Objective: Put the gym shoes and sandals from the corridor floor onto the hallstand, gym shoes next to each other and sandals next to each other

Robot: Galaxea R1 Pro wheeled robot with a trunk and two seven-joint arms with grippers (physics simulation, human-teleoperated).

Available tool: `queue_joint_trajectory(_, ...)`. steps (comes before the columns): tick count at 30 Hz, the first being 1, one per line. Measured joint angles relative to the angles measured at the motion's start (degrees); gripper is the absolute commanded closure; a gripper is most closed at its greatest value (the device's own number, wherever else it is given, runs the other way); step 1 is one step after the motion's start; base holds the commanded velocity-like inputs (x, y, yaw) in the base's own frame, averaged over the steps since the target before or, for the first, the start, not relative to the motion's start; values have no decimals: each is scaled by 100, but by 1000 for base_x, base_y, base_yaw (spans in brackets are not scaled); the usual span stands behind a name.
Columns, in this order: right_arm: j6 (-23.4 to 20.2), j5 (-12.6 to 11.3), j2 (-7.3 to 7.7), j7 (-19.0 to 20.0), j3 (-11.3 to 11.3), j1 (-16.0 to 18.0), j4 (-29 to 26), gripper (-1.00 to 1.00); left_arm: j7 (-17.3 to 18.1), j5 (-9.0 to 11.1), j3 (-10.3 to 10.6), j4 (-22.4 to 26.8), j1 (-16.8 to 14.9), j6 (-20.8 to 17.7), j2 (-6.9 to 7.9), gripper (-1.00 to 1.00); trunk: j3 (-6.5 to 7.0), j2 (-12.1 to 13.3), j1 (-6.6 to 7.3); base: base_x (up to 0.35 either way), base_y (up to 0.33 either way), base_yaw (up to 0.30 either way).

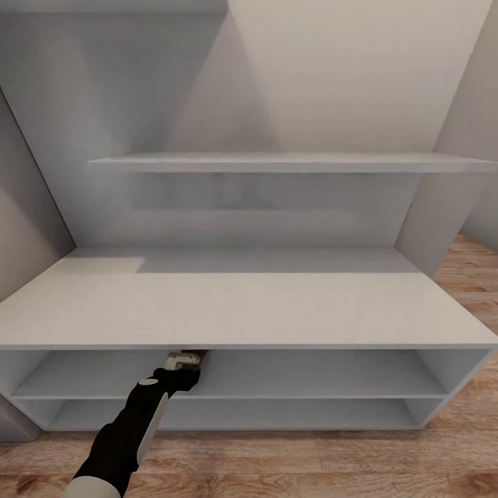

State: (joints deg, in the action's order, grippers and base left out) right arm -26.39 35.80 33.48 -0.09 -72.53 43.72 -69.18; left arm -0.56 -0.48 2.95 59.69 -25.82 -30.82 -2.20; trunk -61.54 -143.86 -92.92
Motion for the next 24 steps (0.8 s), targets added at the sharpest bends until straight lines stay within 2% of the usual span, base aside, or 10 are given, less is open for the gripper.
queue_joint_trajectory(11, 0, 0, 0, 0, 0, 0, -2, 100, 0, 0, 2, 0, -1, 0, 0, -100, 0, 0, -1, -32, 0, 0)
queue_joint_trajectory(24, 0, 8, 0, 0, 1, 0, -2, 100, 3, 2, 9, 8, 0, 0, 0, -100, 0, 0, -4, -316, 0, 0)
